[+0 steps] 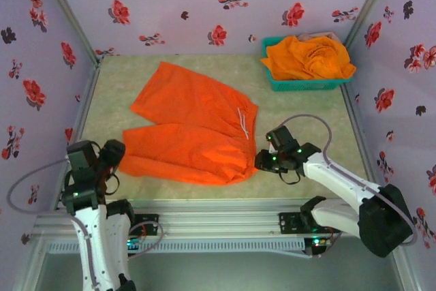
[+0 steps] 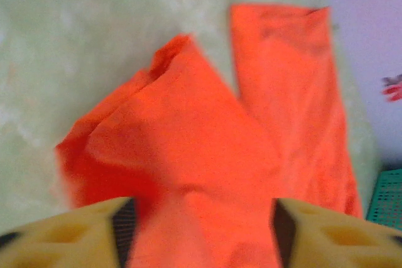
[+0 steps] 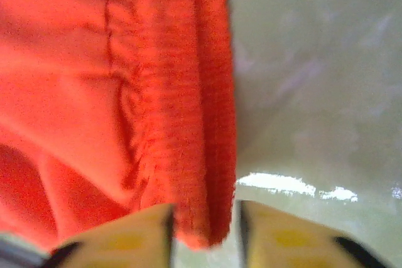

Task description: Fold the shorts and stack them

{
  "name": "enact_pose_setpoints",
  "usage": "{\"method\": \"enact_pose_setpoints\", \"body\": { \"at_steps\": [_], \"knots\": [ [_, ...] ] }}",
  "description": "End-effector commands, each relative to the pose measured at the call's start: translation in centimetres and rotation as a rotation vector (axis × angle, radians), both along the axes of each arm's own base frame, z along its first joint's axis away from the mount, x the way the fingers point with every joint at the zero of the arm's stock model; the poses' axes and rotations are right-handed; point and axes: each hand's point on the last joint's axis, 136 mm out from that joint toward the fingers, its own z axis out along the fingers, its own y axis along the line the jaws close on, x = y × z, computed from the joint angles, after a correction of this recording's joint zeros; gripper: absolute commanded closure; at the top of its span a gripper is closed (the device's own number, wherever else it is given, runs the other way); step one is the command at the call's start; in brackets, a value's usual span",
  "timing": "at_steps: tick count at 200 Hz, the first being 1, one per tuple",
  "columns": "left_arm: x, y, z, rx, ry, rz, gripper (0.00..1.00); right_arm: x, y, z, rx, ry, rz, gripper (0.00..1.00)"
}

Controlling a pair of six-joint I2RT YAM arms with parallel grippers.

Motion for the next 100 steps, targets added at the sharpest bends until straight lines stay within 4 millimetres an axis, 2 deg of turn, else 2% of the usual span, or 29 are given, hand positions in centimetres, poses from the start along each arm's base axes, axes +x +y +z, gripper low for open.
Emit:
{"method": "enact_pose_setpoints", "body": {
  "at_steps": [1, 10, 23, 31, 43, 56, 66, 94, 100],
  "knots": [
    [0.0, 0.1, 9.9, 0.138, -0.252, -0.034, 0.09, -1.5, 0.2, 2.9, 0.023, -0.048, 0.095, 0.44],
    [-0.2, -0.3, 12.2, 0.156, -0.312, -0.053, 0.01, -1.0, 0.3, 4.6, 0.038, -0.115, 0.106, 0.35],
    [-0.2, -1.0, 14.5, 0.152, -0.38, -0.09, 0.01, 0.4, 0.4, 7.1, 0.051, -0.211, 0.099, 0.2],
    [0.1, -1.7, 15.1, 0.124, -0.408, -0.118, 0.01, 1.6, 0.7, 8.7, 0.054, -0.262, 0.083, 0.14],
    [1.1, -2.7, 14.8, 0.047, -0.436, -0.164, 0.01, 3.5, 1.6, 10.2, 0.055, -0.304, 0.078, 0.08],
    [2.7, -3.8, 13.0, -0.062, -0.439, -0.213, 0.01, 5.8, 2.9, 11.2, 0.038, -0.31, 0.084, 0.06],
    [3.9, -4.1, 10.8, -0.141, -0.413, -0.221, 0.01, 7.7, 4.3, 11.3, 0.021, -0.286, 0.092, 0.04],
    [6.8, -4.7, 3.9, -0.227, -0.298, -0.221, 0.01, 13.2, 8.9, 10.1, 0.033, -0.224, 0.107, 0.01],
    [7.3, -5.0, 2.5, -0.228, -0.264, -0.225, 0.01, 14.2, 9.5, 9.3, 0.026, -0.207, 0.109, 0.01]
  ]
}}
